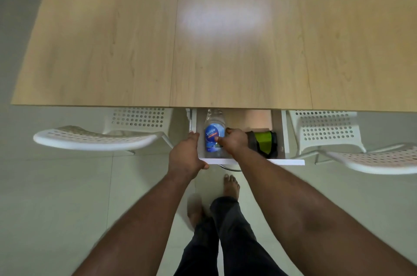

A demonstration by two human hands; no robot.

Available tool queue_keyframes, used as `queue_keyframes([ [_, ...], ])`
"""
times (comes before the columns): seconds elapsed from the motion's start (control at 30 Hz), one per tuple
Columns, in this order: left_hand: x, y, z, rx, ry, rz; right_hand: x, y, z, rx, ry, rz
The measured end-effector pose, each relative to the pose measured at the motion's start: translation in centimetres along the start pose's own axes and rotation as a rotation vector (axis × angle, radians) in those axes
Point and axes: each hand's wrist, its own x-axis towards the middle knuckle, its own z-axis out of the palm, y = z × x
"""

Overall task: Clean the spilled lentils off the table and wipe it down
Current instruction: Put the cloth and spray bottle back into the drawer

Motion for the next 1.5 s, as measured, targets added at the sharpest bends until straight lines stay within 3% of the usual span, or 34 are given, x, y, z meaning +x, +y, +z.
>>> queue_keyframes([
  [0.17,1.0,0.2,-0.2,-0.059,0.048,-0.058,-0.3,-0.4,-1.7,-0.06,0.025,-0.008],
  [0.33,1.6,1.7,-0.5,0.1,0.192,-0.099,-3.4,0.7,-4.2,0.142,0.261,-0.102],
  [0.47,2.2,2.8,-0.2,0.011,0.194,-0.285,-5.6,2.1,-7.0,0.391,0.417,0.033],
  [0.63,4.2,3.9,0.2,-0.588,0.211,-0.63,-4.3,4.4,-9.8,1.066,0.399,0.488],
  [0.7,5.2,4.8,-0.2,-0.994,0.312,-0.753,-3.7,4.8,-10.7,1.293,0.368,0.556],
  [0.77,6.1,5.9,-0.9,-1.451,0.357,-0.84,-3.1,4.7,-11.6,1.479,0.34,0.532],
  [0.83,6.9,6.8,-1.8,-1.718,0.381,-0.84,-2.2,4.3,-12.4,1.646,0.273,0.48],
  [1.03,9.9,7.1,-2.7,-2.115,0.307,-0.722,0.7,2.5,-14.5,1.864,0.133,0.34],
  [1.23,11.1,6.6,-1.5,-2.127,0.268,-0.695,1.5,3.8,-14.3,1.785,0.116,0.302],
  [1.4,11.1,5.1,2.1,-1.87,0.172,-0.677,2.5,6.3,-11.0,1.668,0.123,0.369],
  [1.5,11.7,4.0,5.8,-1.665,0.094,-0.788,3.7,8.2,-7.5,1.557,0.09,0.473],
])
